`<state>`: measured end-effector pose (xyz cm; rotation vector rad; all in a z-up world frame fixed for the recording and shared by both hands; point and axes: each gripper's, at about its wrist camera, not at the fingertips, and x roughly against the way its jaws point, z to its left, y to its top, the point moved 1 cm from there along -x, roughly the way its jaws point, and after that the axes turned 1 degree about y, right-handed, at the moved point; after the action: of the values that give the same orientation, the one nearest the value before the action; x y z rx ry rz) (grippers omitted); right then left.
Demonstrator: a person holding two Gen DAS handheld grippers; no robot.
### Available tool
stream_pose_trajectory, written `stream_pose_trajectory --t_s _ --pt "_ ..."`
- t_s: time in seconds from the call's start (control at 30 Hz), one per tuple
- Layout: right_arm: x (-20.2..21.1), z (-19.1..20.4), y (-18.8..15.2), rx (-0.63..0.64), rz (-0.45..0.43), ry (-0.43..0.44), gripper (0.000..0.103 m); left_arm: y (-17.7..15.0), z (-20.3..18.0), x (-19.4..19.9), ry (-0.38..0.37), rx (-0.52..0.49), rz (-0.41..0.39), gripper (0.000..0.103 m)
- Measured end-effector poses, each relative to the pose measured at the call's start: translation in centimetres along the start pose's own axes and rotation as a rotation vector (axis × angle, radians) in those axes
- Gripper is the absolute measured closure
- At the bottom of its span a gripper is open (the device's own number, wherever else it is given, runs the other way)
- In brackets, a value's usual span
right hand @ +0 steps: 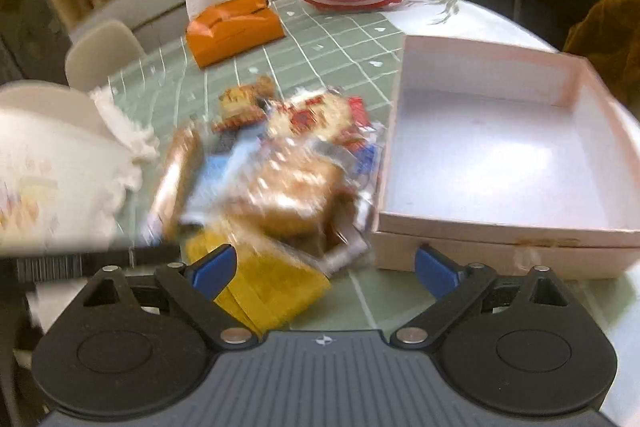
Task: Organize snacks
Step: 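Move left tool to the yellow packet while right tool approaches the wrapped round bread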
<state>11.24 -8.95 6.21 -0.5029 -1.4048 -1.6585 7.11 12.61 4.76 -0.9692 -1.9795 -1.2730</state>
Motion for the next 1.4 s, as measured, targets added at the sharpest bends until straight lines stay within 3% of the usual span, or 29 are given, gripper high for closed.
stream_pose_trajectory --t_s 0.13,0.2,0.27,0.3,0.47,0.67,0.8,0.97,1.17,1.27,1.4 --pt "-2.4 0.7 2.1 -0.041 0.018 -0.027 0.006 -0.2 0.2 -0.3 -0.007 0.005 0.026 0.073" --pt "-3.3 1.2 2.8 -0.033 0.037 -0.052 0.012 -0.5 0.1 -0.5 -0.013 0.011 0.041 0.073" --pt "-3.8 1.7 2.8 0.006 0.064 -0.048 0.042 -0.8 0.0 -0.5 -0.025 0.018 0.048 0.073" --pt "-3.6 1.9 2.6 0.029 0.080 -0.029 0.048 -1.0 0.0 -0.6 -0.037 0.025 0.052 0.073" --pt "-1.4 1.3 0.0 0.139 0.079 -0.040 0.049 -1.4 -0.4 -1.1 -0.043 0.041 0.060 0.073" --pt "1.7 -1.4 -2.6 0.079 0.050 -0.038 0.049 -1.6 -2.3 -1.9 -0.042 -0.008 0.077 0.073" --pt "2.7 -2.5 -4.1 0.085 0.043 -0.079 0.049 -2.1 -3.9 -0.9 0.015 -0.072 0.109 0.073" --pt "3.3 -3.7 -5.6 0.085 0.039 -0.104 0.048 -3.6 -5.3 -1.1 -0.018 -0.083 0.176 0.072" --pt "3.5 -2.5 -7.1 0.111 0.009 -0.138 0.043 -3.6 -6.2 -2.2 -0.033 -0.103 0.168 0.066" --pt "3.2 -2.0 -7.6 0.093 0.018 -0.104 0.039 -2.8 -5.9 -2.6 -0.085 -0.077 0.155 0.066" --pt "2.8 -0.9 -8.2 0.075 0.041 -0.053 0.036 -2.2 -5.4 -2.8 -0.070 -0.082 0.128 0.066"
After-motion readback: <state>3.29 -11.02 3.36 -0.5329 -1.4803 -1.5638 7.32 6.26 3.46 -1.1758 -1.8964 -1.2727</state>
